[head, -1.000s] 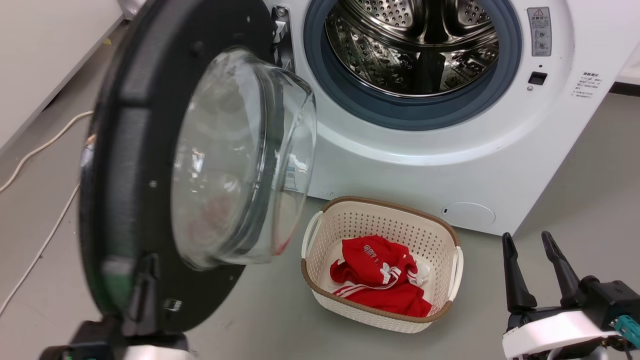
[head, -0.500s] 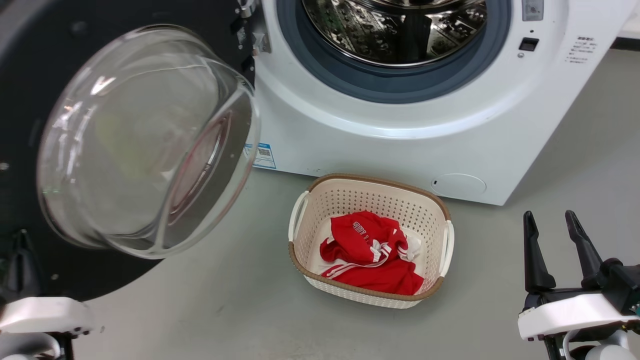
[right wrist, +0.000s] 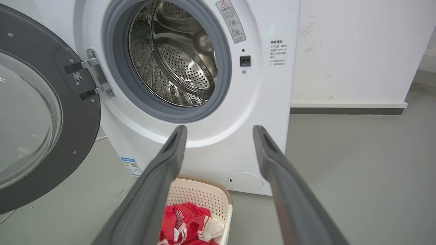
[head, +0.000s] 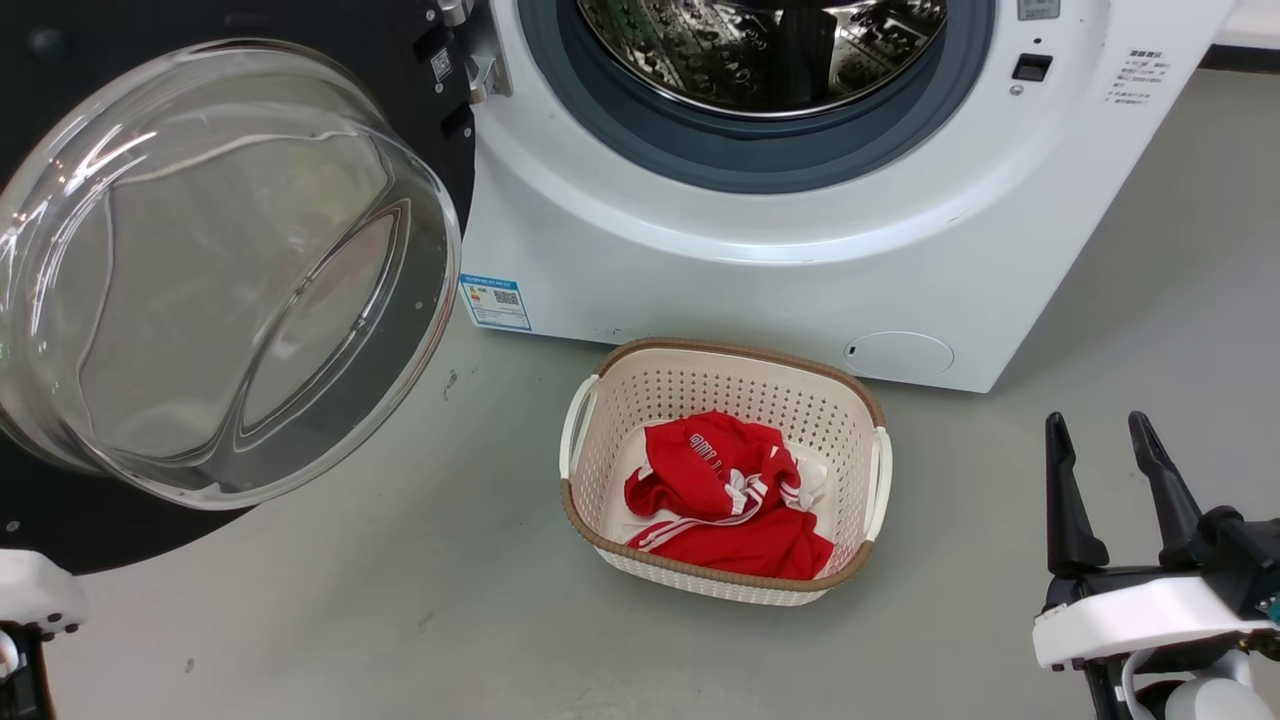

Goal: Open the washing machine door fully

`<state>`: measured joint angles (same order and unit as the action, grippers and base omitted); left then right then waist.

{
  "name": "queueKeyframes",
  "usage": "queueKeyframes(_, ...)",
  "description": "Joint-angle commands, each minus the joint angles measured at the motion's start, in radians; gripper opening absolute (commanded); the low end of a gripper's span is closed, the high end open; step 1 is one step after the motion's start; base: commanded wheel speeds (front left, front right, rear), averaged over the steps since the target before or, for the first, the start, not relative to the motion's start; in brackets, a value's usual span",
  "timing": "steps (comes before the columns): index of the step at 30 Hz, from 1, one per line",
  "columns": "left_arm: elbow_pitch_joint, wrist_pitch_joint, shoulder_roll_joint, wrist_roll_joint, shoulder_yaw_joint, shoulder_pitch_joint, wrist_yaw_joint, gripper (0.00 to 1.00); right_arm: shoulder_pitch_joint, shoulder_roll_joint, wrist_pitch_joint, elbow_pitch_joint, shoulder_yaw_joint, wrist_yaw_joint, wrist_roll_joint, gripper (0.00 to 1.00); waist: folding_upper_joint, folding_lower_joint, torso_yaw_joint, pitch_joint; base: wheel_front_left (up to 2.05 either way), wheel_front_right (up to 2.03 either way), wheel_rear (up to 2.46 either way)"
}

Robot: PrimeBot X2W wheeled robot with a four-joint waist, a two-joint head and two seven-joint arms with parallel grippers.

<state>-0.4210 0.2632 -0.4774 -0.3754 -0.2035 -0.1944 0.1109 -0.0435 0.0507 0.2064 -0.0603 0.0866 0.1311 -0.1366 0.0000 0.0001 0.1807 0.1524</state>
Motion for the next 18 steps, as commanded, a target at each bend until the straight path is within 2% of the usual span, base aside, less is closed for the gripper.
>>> queueKeyframes(1,-0.019,0.002,-0.006,0.010,-0.015,-0.017,-0.007,0.00,-0.010,-0.001,0.005,-0.006,-0.006,-0.001,-0.002,1.00,0.0000,-0.0001,-0.005,-0.006,0.00,0.00,0.00)
queueKeyframes(5,-0.031,0.002,0.014,0.038,-0.038,-0.009,-0.022,0.00,-0.007,-0.001,0.012,-0.021,-0.022,-0.001,-0.012,1.00,0.0000,-0.0001,-0.017,-0.023,0.00,0.00,0.00)
queueKeyframes(9,0.018,0.002,0.071,0.065,-0.080,0.058,-0.017,0.00,0.009,-0.001,0.021,-0.037,-0.039,-0.001,-0.026,1.00,0.0000,-0.0001,-0.033,-0.049,0.00,0.00,0.00)
queueKeyframes(13,0.108,0.002,0.159,0.102,-0.117,0.145,-0.008,0.00,0.024,-0.001,0.030,-0.051,-0.048,-0.001,-0.038,1.00,0.0000,-0.0001,-0.046,-0.073,0.00,0.00,0.00)
queueKeyframes(18,0.229,0.002,0.280,0.152,-0.132,0.244,-0.025,0.00,0.040,-0.001,0.038,-0.058,-0.049,-0.001,-0.049,1.00,0.0000,-0.0001,-0.049,-0.105,0.00,0.00,0.00)
